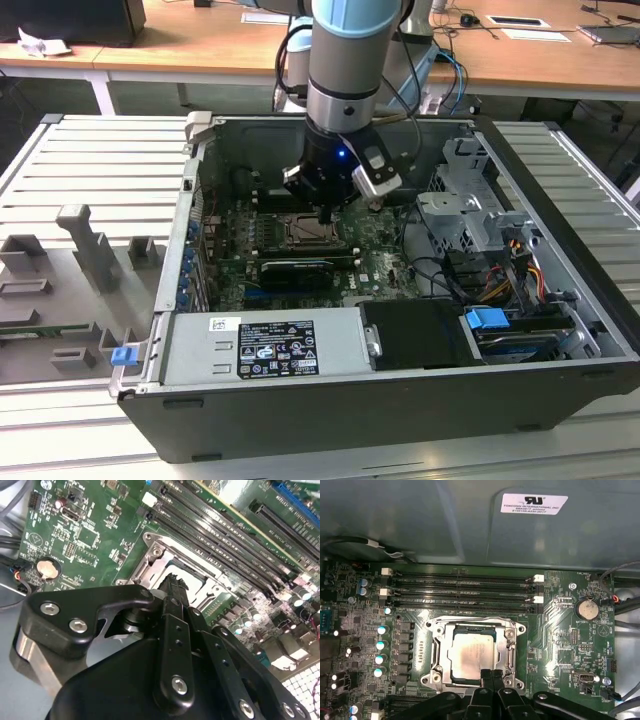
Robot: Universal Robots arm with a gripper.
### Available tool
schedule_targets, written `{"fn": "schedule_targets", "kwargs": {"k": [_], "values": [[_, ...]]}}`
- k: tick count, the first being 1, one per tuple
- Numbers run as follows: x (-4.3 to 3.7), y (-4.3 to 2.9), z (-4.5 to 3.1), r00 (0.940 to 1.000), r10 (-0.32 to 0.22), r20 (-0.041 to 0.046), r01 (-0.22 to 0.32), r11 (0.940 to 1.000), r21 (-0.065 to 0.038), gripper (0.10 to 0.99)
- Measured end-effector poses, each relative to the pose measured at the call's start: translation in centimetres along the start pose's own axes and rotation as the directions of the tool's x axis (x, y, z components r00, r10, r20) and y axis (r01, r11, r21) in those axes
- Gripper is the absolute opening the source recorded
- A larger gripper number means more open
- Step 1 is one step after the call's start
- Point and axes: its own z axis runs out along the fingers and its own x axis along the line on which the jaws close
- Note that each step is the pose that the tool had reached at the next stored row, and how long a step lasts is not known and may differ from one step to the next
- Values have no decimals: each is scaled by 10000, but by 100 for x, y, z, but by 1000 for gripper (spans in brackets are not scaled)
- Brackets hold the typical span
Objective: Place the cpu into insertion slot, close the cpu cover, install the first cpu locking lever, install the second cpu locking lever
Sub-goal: 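Install the second cpu locking lever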
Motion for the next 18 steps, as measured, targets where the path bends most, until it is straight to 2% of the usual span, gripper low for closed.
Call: {"fn": "schedule_targets", "kwargs": {"k": [7,12,18], "values": [[14,-89,10,10000,2,0,-2,10000,0,106],[16,-112,11,10000,1,0,-1,10000,0,106],[50,-235,4,10000,-2,2,2,10000,-47,106]]}}
